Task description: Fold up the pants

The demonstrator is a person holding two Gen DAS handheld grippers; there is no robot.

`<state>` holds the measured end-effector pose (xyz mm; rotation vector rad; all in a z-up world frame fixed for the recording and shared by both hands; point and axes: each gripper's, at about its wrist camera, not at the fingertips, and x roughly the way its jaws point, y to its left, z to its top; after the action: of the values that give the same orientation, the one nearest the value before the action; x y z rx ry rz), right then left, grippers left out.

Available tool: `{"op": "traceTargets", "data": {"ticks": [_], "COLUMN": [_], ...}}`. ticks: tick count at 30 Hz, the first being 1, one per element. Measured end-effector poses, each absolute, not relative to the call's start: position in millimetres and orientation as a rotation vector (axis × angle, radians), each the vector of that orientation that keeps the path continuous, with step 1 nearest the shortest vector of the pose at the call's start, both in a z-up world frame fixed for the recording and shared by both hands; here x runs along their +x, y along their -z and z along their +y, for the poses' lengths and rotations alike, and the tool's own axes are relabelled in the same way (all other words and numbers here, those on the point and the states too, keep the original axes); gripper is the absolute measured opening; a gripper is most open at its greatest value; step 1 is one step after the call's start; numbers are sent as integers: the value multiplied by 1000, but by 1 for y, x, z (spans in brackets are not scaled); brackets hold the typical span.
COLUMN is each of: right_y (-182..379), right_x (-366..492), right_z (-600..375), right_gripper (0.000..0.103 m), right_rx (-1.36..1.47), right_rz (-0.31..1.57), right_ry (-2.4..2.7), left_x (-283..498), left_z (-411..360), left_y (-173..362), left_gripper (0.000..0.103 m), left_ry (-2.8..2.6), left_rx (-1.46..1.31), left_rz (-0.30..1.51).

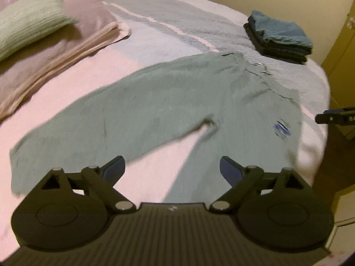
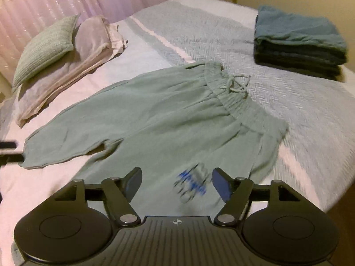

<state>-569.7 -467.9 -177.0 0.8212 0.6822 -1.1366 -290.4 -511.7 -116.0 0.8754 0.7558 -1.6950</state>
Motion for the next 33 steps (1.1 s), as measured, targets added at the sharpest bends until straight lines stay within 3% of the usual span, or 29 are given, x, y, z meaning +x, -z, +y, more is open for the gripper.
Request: {"op": "traceTargets", "data": {"ticks": [6, 15, 33], "right_y": [135, 100, 88], "right_x": [-516, -454, -449], "right_z": [-375, -294, -247], "right_gripper": [73, 82, 83], "right_rx": [832, 798, 678], "right_rz": [658, 740, 861], "right_ry": [1227, 1206, 1093], "left_x": [-222, -153, -161], "left_z": [-411, -323, -214], "left_y": [93, 70, 49], "left_gripper": [102, 102, 102], "left_ry": [1674, 1591, 1353], "left_rx": [818, 769, 756], "left_rz": [789, 822, 854]}}
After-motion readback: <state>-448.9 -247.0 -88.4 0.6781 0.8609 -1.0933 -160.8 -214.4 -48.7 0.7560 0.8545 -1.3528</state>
